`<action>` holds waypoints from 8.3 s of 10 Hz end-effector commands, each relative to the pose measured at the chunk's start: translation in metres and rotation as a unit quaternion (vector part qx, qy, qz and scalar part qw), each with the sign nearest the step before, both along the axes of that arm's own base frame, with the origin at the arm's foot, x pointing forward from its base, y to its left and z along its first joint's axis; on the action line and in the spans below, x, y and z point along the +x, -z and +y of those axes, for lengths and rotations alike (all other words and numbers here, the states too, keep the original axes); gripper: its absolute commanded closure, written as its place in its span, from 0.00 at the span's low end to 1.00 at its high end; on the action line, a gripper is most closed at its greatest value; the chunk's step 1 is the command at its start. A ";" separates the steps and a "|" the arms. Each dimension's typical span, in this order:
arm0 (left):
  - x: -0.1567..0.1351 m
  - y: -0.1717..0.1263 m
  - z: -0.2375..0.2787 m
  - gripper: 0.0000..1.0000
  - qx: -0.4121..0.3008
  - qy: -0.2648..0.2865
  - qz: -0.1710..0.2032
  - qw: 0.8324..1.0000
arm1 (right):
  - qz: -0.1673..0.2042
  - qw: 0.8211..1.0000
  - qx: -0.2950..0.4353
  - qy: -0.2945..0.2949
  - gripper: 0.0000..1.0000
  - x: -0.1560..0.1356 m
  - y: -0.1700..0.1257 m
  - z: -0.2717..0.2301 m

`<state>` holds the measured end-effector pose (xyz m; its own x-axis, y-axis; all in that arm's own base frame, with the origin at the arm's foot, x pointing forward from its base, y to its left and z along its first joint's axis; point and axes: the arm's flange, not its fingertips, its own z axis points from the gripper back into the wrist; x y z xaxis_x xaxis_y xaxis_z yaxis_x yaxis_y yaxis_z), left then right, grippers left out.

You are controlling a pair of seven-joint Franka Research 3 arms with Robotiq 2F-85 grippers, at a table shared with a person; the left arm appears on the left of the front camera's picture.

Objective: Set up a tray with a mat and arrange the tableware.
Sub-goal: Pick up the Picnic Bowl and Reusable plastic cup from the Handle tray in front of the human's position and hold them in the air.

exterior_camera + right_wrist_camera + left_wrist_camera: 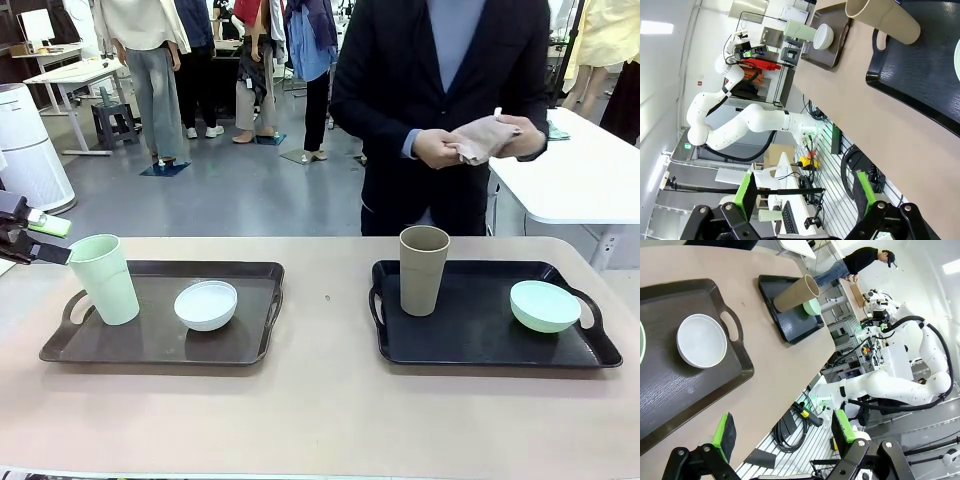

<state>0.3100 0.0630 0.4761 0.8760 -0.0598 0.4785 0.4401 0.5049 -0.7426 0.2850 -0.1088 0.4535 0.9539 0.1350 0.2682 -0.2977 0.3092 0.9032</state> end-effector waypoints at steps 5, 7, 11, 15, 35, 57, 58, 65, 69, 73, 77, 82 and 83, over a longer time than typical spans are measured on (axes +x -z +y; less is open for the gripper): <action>0.000 0.002 0.000 0.00 -0.009 0.003 -0.015 1.000 | -0.005 1.000 0.000 -0.008 0.00 -0.003 0.003 0.000; 0.000 0.002 0.000 0.00 -0.009 0.003 -0.015 1.000 | -0.005 1.000 0.000 -0.008 0.00 -0.003 0.003 0.000; 0.000 0.002 0.000 0.00 -0.009 0.003 -0.015 1.000 | -0.005 1.000 0.000 -0.008 0.00 -0.003 0.003 0.000; 0.000 0.002 0.000 0.00 -0.009 0.003 -0.015 1.000 | -0.005 1.000 0.000 -0.008 0.00 -0.003 0.003 0.000; 0.133 -0.056 -0.335 0.00 0.255 0.312 -0.506 0.763 | 0.085 0.817 -0.499 0.277 0.00 0.162 -0.023 0.058; 0.217 0.122 -0.449 0.00 0.085 0.384 -0.440 0.807 | 0.086 0.818 -0.551 0.143 0.00 0.206 0.112 0.090; 0.221 0.128 -0.455 0.00 0.076 0.379 -0.445 0.808 | 0.086 0.817 -0.551 0.144 0.00 0.206 0.112 0.091; 0.238 0.172 -0.498 0.00 0.052 0.408 -0.439 0.799 | 0.088 0.818 -0.552 0.135 0.00 0.193 0.120 0.092; 0.241 0.180 -0.521 0.00 0.034 0.421 -0.441 0.792 | 0.098 0.817 -0.554 0.131 0.00 0.192 0.126 0.092; 0.241 0.182 -0.533 0.59 0.026 0.427 -0.444 0.787 | 0.081 0.830 -0.538 0.120 0.60 0.194 0.124 0.092; 0.240 0.182 -0.532 1.00 0.029 0.429 -0.443 0.787 | 0.074 0.835 -0.533 0.116 1.00 0.195 0.124 0.092; 0.234 0.180 -0.526 1.00 0.040 0.428 -0.436 0.791 | 0.070 0.832 -0.538 0.113 1.00 0.194 0.125 0.093; 0.232 0.179 -0.524 1.00 0.043 0.428 -0.435 0.791 | 0.069 0.832 -0.539 0.113 1.00 0.194 0.124 0.093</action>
<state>0.5488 -0.4686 0.2928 -0.1616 -0.4956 0.8534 0.9731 -0.2240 0.0542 0.4827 -0.0135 0.3418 0.9997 0.0240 -0.0032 -0.0237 0.9967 0.0771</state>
